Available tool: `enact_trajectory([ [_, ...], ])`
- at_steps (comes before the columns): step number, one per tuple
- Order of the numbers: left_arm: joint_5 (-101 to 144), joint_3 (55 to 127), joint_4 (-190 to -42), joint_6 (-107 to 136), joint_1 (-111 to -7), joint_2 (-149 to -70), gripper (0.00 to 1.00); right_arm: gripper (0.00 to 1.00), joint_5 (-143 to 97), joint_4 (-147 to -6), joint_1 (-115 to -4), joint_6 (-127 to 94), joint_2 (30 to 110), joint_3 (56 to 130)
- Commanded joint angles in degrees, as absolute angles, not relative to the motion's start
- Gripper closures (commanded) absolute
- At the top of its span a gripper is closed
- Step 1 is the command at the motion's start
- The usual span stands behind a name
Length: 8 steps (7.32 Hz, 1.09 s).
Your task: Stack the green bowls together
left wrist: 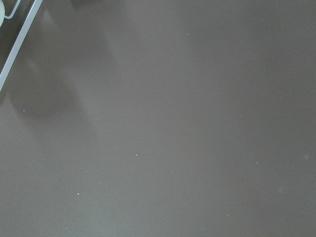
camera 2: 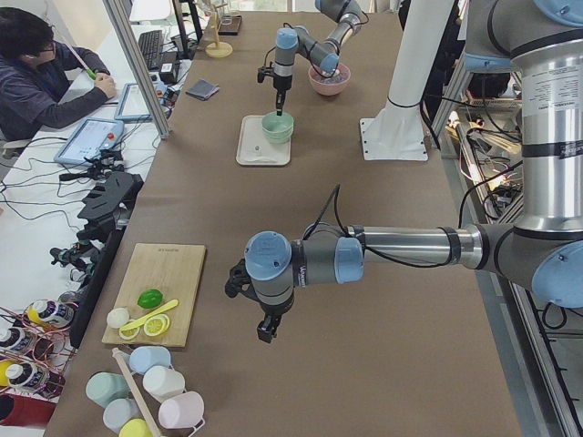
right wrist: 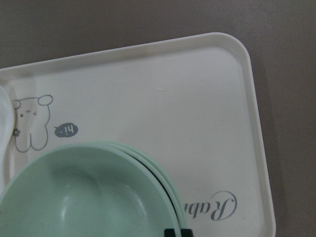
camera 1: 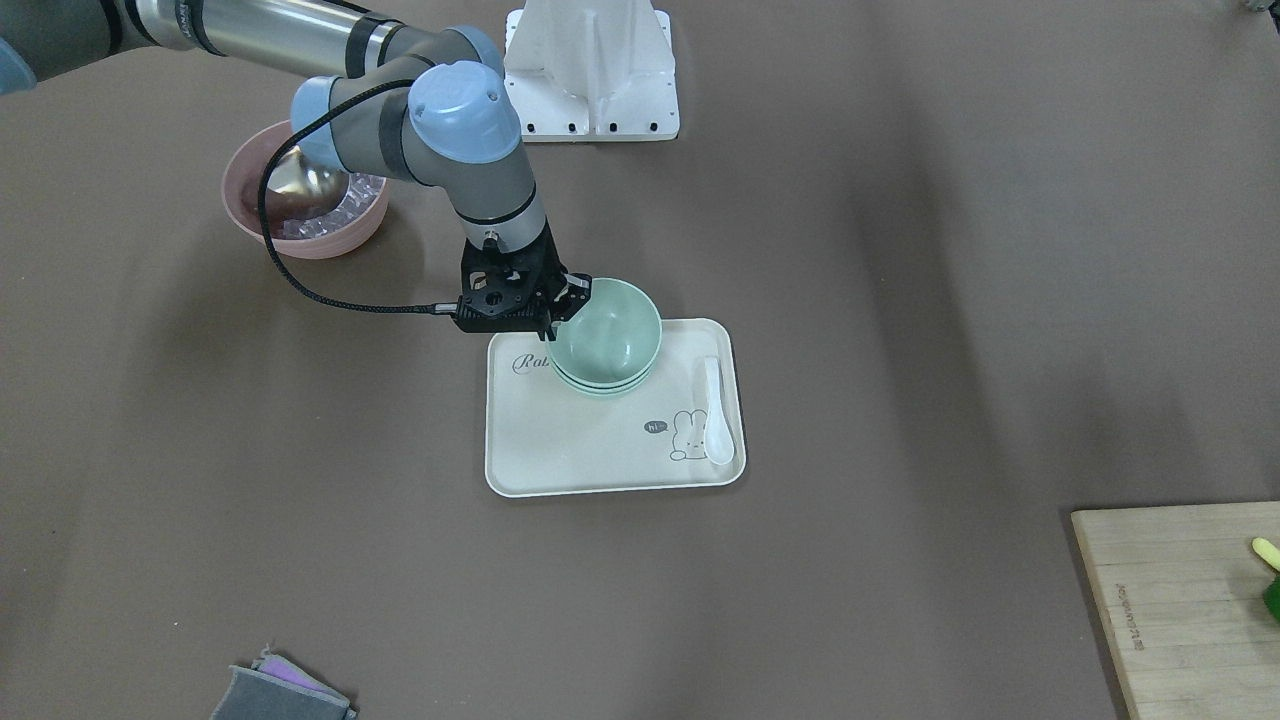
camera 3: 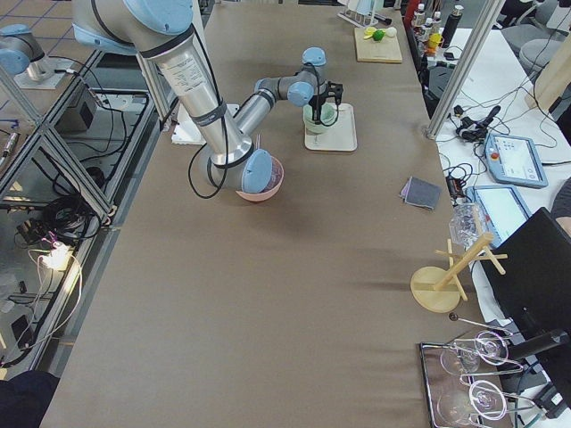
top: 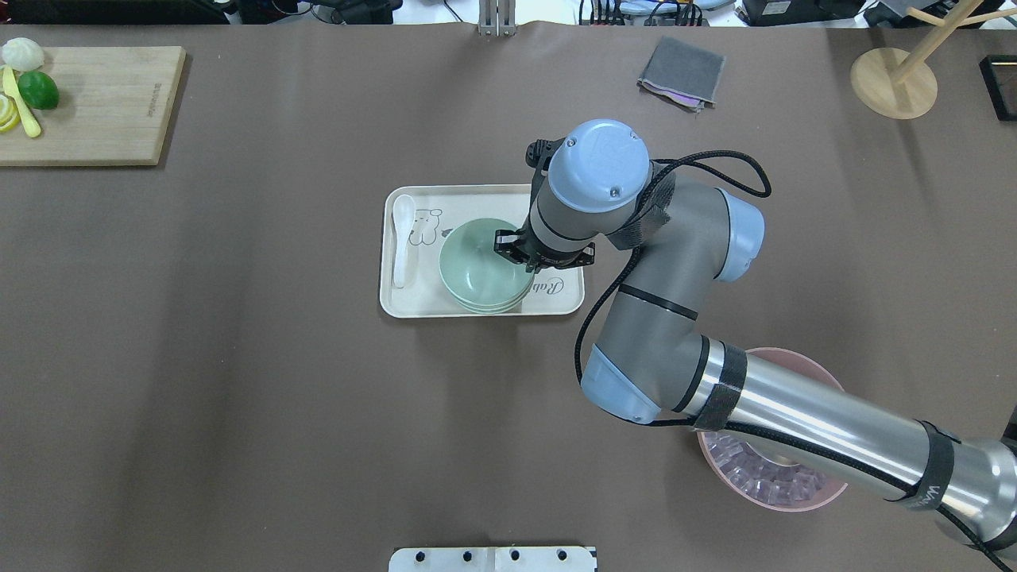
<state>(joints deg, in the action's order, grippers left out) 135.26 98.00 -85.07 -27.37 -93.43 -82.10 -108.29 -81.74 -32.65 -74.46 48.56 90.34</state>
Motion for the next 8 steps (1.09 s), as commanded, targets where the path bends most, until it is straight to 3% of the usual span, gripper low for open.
enact_trajectory([
  [1, 135.26, 98.09, -85.17, -27.42, -93.43, -81.91, 0.02, 1.0, -107.5, -81.83, -32.61, -74.44, 48.6, 90.35],
  [7, 135.26, 98.0, -85.25, -27.42, -93.43, -81.83, 0.02, 1.0, -106.79, -81.56, -32.26, -74.44, 48.96, 90.35],
  [8, 135.26, 98.0, -85.25, -27.42, -93.43, -81.83, 0.02, 0.78, -106.96, -81.48, -32.26, -73.75, 48.96, 90.26],
])
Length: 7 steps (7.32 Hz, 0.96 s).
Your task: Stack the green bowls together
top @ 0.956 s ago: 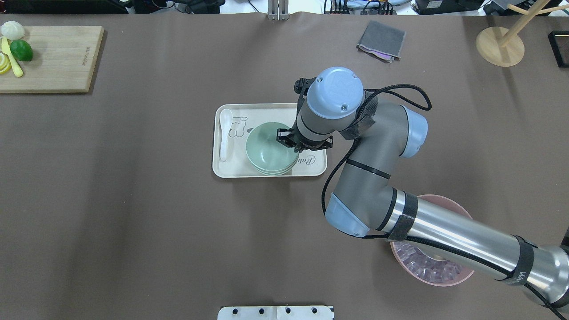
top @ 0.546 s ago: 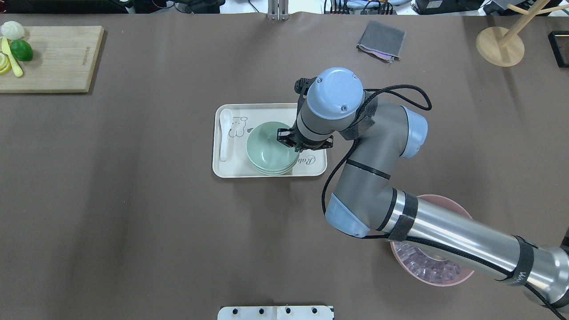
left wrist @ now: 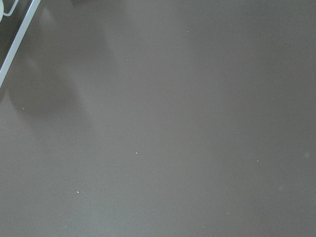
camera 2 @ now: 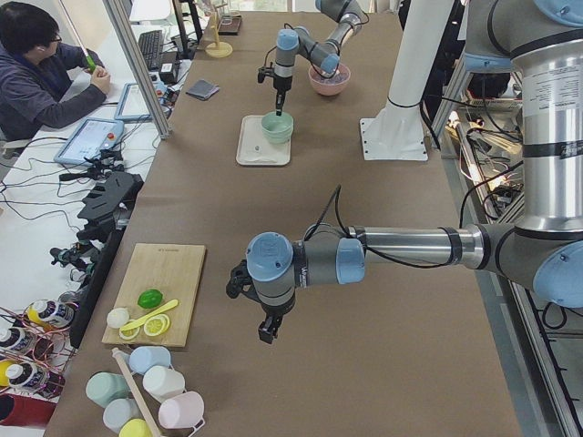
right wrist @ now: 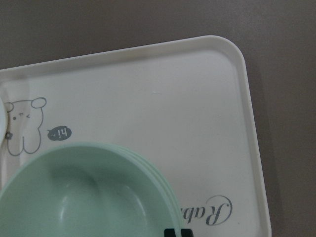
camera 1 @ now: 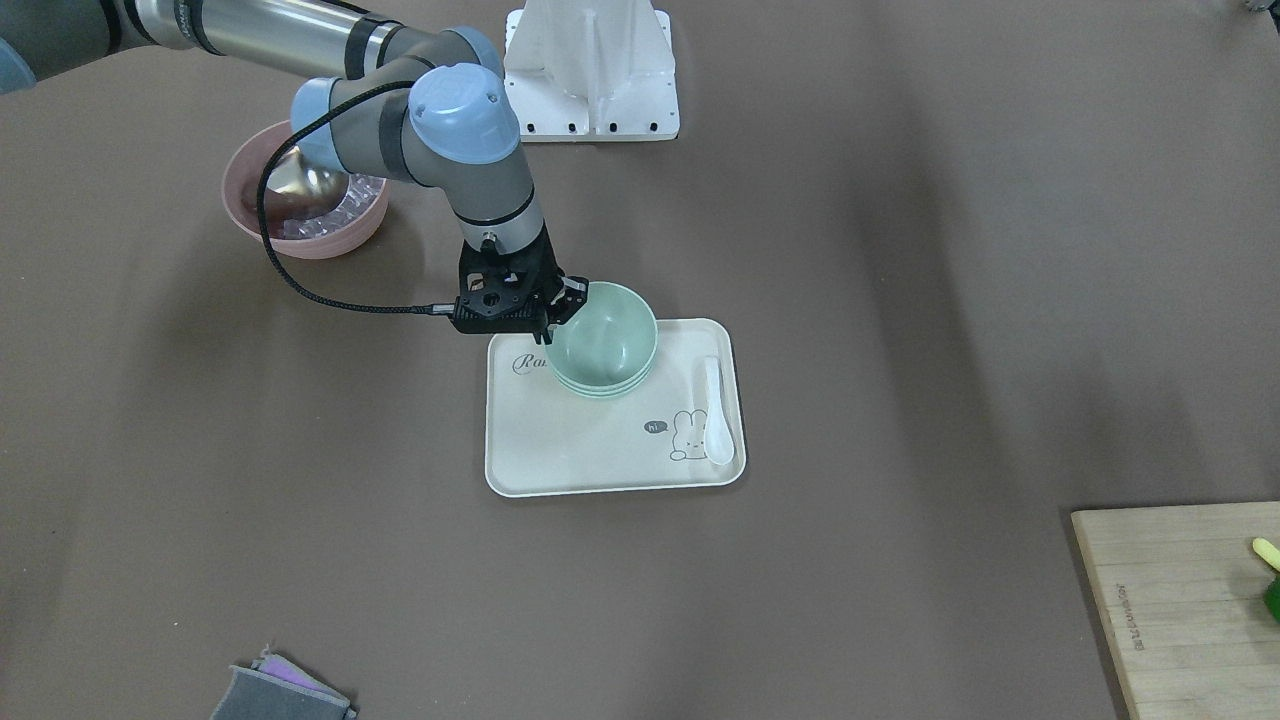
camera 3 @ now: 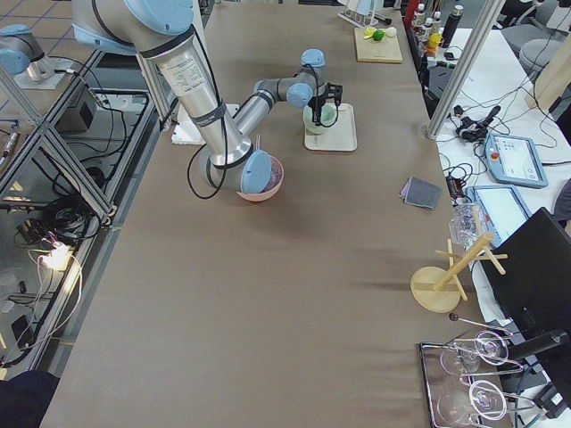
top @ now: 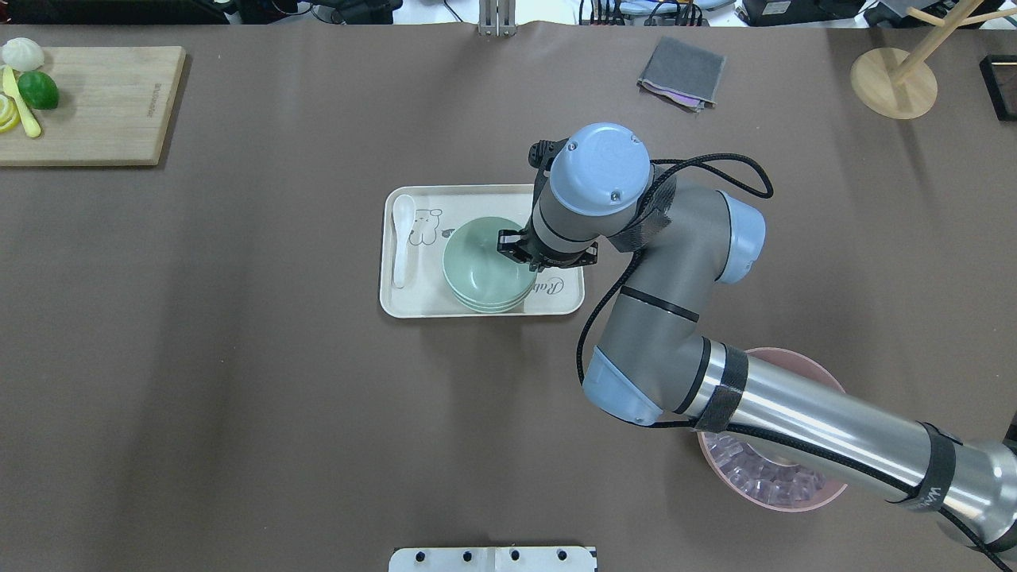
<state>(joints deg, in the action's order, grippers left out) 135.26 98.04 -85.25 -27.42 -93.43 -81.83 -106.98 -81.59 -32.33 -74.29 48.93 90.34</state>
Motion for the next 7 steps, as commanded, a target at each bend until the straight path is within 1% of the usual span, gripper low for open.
enact_trajectory([
  [1, 135.26, 98.0, -85.25, -27.33, -93.43, -81.83, 0.02, 0.57, -106.96, -81.47, -32.26, -73.57, 48.87, 90.44],
  [2, 135.26, 98.0, -85.25, -27.42, -93.43, -81.83, 0.02, 0.04, -106.79, -81.47, -32.34, -73.56, 48.87, 90.53],
  [3, 135.26, 98.0, -85.25, -27.33, -93.43, -81.83, 0.02, 0.0, -107.14, -81.47, -32.95, -73.39, 48.87, 90.96],
  [5, 135.18, 97.82, -85.25, -27.33, -93.43, -81.74, 0.02, 0.0, -107.93, -82.0, -34.79, -71.47, 48.87, 92.01],
  [6, 135.18, 97.82, -85.08, -27.33, -93.43, -81.74, 0.02, 0.0, -110.98, -82.35, -38.02, -66.41, 49.56, 92.11],
  [7, 133.96, 97.3, -84.64, -27.33, -93.43, -81.13, 0.02, 0.0, -118.84, -82.44, -42.75, -59.14, 51.83, 92.11],
])
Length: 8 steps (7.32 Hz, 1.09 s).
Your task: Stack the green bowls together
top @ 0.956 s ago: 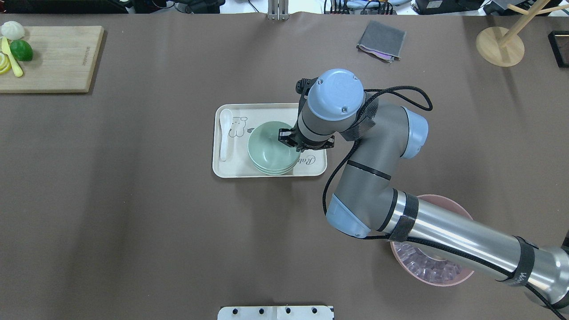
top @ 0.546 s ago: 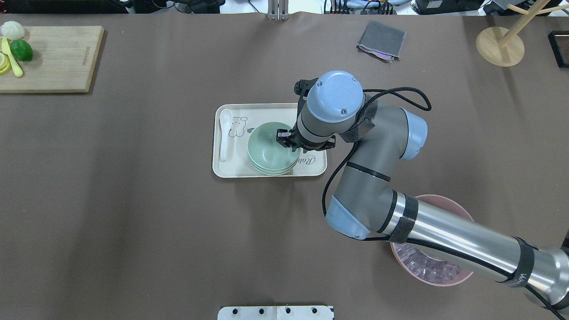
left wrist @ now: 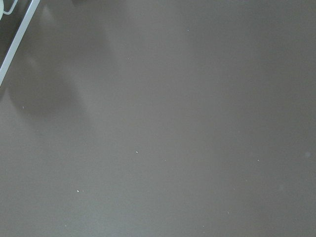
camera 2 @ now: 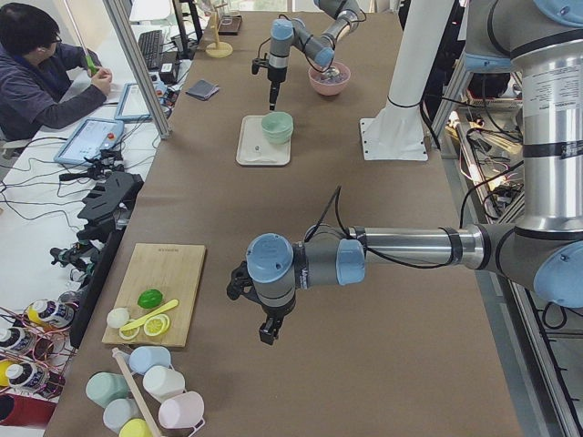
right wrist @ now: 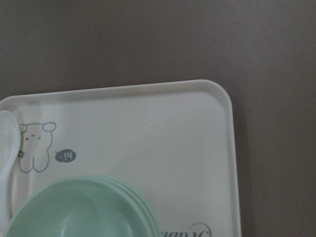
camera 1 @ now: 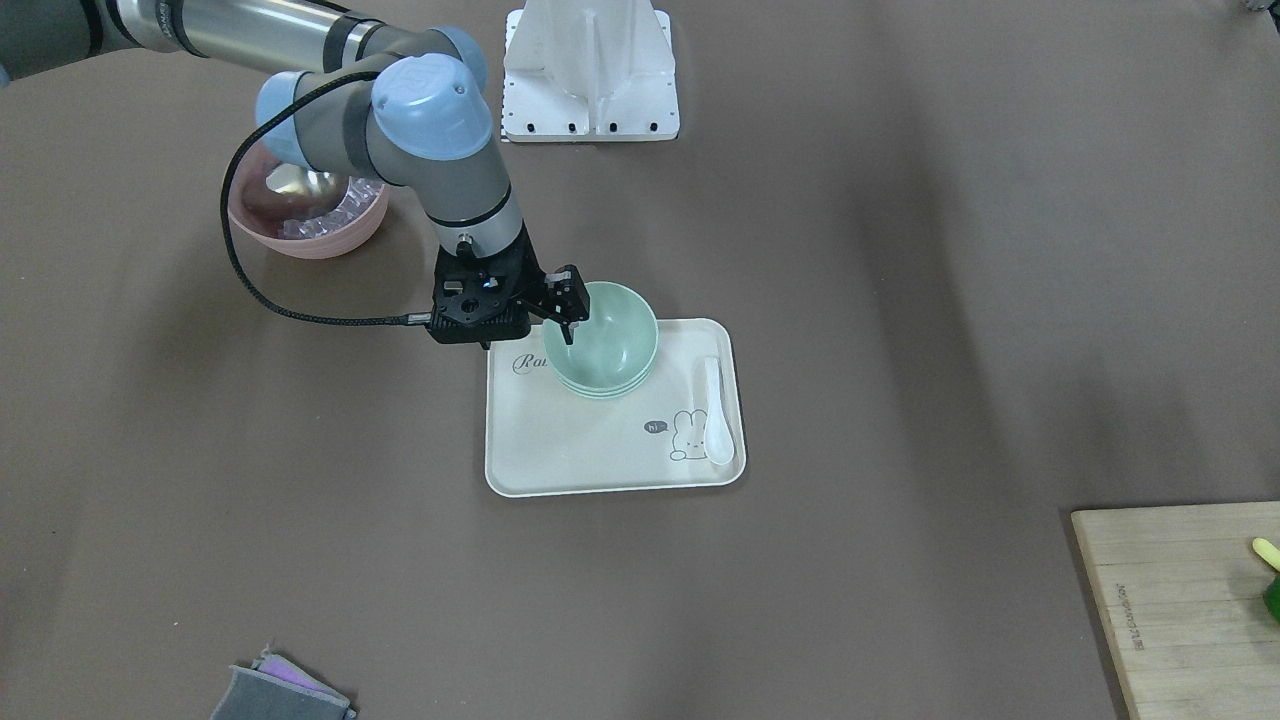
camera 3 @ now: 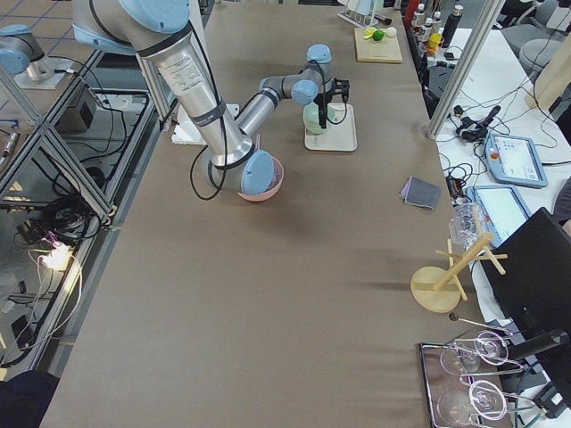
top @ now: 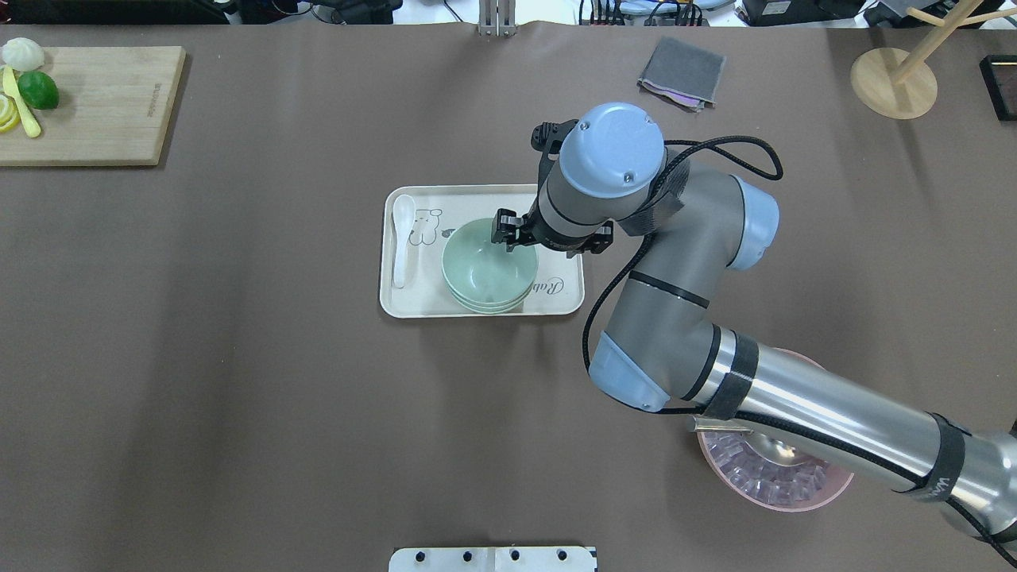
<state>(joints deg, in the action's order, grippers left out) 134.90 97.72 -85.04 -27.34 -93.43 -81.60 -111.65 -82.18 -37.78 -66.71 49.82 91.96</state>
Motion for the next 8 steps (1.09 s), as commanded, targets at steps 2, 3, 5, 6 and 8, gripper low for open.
enact_trajectory([
  [2, 133.16, 97.55, -84.29, -24.11, -93.25, -81.39, 0.02, 0.0, -124.53, -82.27, -50.94, -47.17, 58.5, 93.07],
  [3, 133.15, 98.25, -84.72, -17.12, -93.25, -81.21, 0.02, 0.0, -124.28, -82.0, -53.76, -42.59, 64.36, 96.3],
  [5, 133.24, 98.26, -85.16, -16.7, -93.16, -81.21, 0.02, 0.0, -124.19, -81.74, -62.87, -28.38, 77.19, 99.92],
  [6, 133.33, 98.35, -85.17, -16.7, -93.16, -81.04, 0.02, 0.0, -124.36, -82.35, -68.15, -20.56, 81.78, 99.84],
  [8, 133.24, 98.79, -85.17, -16.7, -93.08, -80.95, 0.02, 0.0, -123.76, -81.31, -76.08, -14.87, 91.71, 99.93],
])
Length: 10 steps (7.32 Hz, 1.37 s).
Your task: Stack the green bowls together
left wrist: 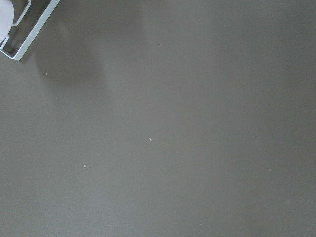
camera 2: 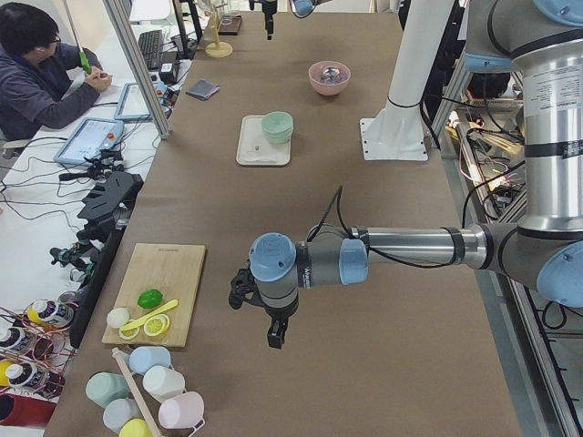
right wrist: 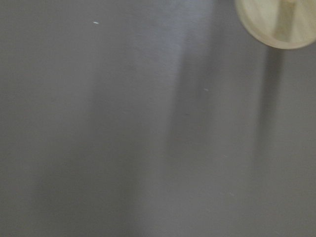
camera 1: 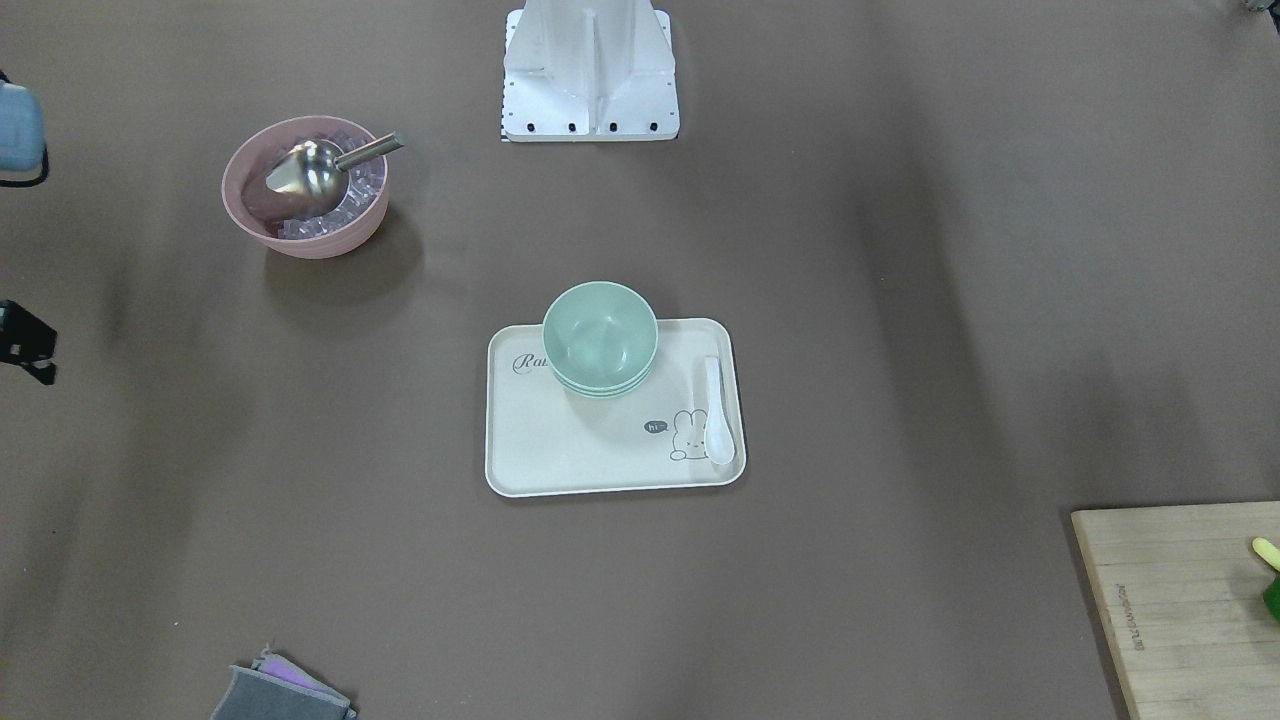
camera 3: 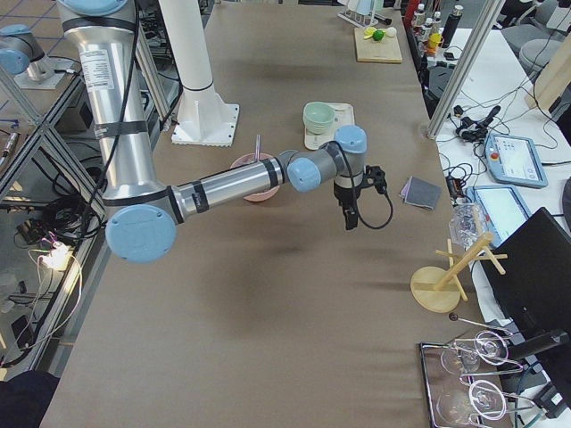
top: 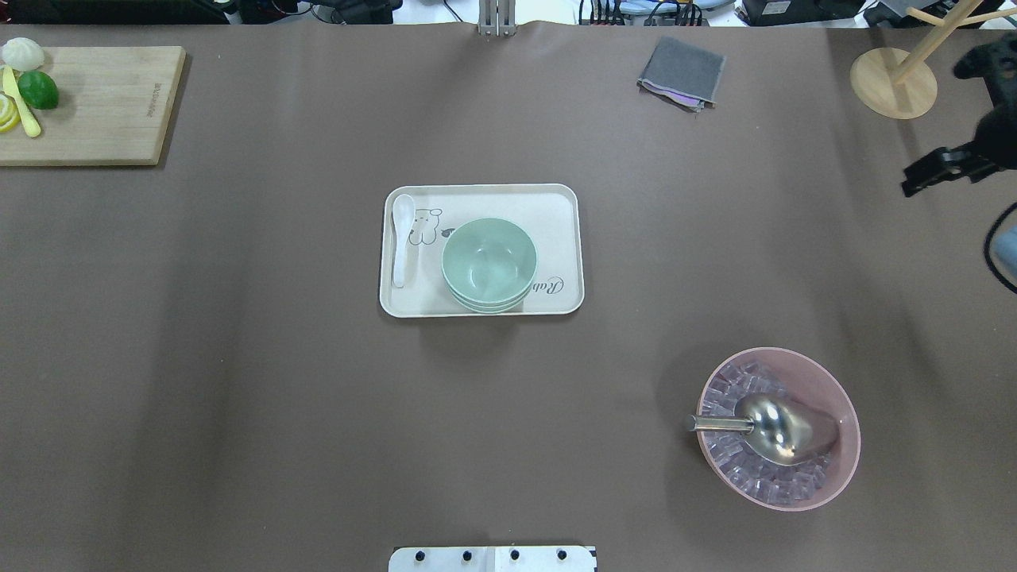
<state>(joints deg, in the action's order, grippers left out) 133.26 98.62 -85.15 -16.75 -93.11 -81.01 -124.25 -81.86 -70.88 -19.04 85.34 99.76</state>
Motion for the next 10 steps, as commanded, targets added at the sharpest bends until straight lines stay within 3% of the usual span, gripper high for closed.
enact_trajectory([
  [1, 133.24, 98.79, -85.17, -16.7, -93.08, -80.95, 0.02, 0.0, -124.45, -81.39, -77.77, -13.37, 95.32, 99.32],
  [4, 133.42, 98.79, -85.25, -16.79, -93.08, -80.95, 0.02, 0.0, -123.67, -89.85, -85.59, 0.6, 95.98, 100.1],
  [10, 133.86, 98.53, -89.47, -16.79, -92.99, -80.77, 0.02, 0.0, -124.28, -91.85, -85.69, 0.44, 96.59, 100.19],
])
